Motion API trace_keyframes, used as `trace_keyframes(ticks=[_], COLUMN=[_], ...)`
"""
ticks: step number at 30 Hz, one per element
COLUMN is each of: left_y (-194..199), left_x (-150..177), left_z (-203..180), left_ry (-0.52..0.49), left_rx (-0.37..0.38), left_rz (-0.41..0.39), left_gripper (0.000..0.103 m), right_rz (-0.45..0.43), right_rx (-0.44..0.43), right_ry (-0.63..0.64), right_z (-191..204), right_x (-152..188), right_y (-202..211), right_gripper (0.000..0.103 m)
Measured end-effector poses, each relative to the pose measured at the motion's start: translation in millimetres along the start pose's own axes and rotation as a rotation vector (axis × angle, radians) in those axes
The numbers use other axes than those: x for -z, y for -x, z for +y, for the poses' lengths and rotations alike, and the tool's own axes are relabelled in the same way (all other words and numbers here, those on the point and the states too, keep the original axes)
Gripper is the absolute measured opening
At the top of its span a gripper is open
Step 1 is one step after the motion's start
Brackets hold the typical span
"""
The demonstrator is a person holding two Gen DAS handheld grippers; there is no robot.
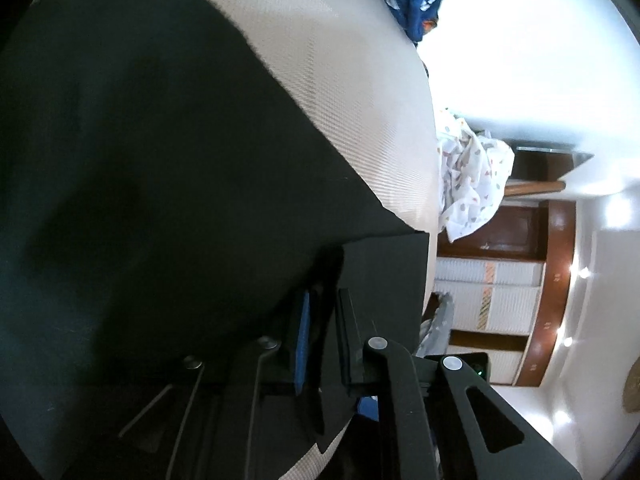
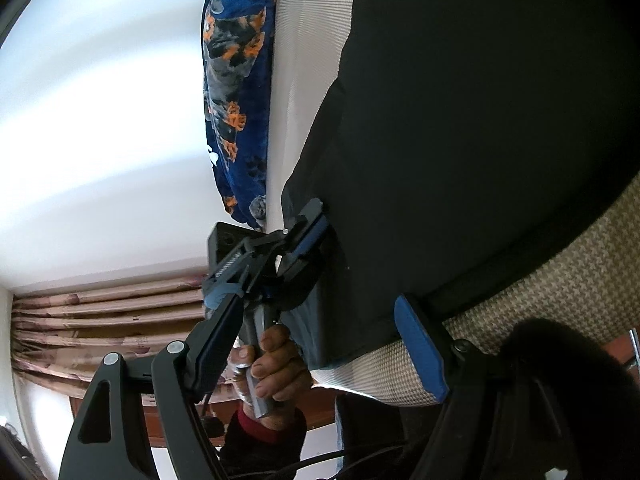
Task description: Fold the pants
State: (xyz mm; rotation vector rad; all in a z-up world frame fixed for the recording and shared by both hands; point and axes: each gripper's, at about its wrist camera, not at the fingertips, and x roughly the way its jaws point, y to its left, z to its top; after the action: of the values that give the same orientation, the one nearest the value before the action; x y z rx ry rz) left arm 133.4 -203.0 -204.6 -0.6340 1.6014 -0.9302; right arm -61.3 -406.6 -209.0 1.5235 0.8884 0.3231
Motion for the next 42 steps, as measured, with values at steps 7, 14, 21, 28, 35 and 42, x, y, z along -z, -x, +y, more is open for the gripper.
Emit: trace_keyframes(ticks=[7, 14, 21, 28, 35, 42], left_y=[17, 21, 13, 9, 10, 9], left_x=[-2, -6, 1, 2, 3, 2], left_z=[-14, -11, -1, 16, 16, 14], left_ry=[-0.081, -0.1, -0.09, -0.026, -0.043, -0.044], left_rx=[-0.046, -0.041, -0.072, -0.011, -0.011, -0.006], left_rz=[-0.111, -0.113, -0.053, -0.039, -0.042, -0.037], left_gripper=[0.004, 0.004, 0.004, 0.005, 0.005, 0.005], right_rz=[-0.003, 0.01, -0.044, -0.156, -0.092, -0.059], right_rx=[-0.007, -0.004, 0.102, 0.069, 0.054, 0.137], right_ry=[-0.014, -0.002, 0.024, -0.039, 0.011, -0.036], right_z=[-1, 0, 5, -4, 9, -13], right_x=[1, 3, 6, 2, 3, -4], right_y=[0, -3, 5, 23, -3, -19], right_gripper=[0.076, 0.079, 0.079, 0.079, 0.08, 0.01])
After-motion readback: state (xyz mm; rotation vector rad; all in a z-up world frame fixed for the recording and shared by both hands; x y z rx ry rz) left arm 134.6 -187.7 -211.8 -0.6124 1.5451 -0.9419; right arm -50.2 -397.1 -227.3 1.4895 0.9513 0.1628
